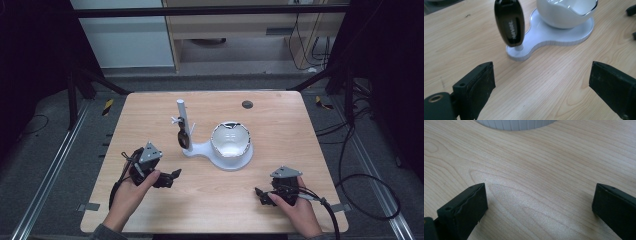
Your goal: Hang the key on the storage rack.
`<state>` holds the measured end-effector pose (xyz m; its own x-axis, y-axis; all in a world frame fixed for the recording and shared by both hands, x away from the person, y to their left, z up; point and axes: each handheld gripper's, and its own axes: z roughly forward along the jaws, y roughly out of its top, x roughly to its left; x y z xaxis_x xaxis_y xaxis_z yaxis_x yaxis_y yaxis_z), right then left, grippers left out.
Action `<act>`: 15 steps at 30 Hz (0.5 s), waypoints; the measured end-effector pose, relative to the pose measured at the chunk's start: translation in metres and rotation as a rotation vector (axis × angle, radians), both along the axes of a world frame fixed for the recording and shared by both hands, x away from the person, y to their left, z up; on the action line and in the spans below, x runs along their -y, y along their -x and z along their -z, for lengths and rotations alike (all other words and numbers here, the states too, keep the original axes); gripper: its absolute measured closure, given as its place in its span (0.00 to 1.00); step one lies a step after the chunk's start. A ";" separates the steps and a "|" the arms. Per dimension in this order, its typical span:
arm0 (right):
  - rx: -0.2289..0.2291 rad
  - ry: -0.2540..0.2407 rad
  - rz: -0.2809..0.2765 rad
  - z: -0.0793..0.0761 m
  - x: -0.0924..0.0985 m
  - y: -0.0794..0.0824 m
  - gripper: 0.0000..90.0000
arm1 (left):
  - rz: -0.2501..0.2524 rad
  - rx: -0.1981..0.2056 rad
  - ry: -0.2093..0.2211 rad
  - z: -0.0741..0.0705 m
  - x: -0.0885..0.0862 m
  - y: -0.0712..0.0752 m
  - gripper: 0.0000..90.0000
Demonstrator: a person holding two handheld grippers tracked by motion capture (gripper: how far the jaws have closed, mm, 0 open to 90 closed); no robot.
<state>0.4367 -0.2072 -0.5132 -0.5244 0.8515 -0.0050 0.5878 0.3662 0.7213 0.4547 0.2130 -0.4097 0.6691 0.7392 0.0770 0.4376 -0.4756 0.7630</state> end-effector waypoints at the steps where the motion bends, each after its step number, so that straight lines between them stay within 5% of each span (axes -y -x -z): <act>1: 0.000 0.000 0.000 0.000 0.000 0.000 0.01 | -0.003 -0.002 -0.011 0.001 -0.002 0.000 0.07; 15: -0.001 -0.001 0.000 0.000 0.000 0.000 0.00 | -0.041 -0.043 -0.080 0.021 -0.029 -0.003 0.07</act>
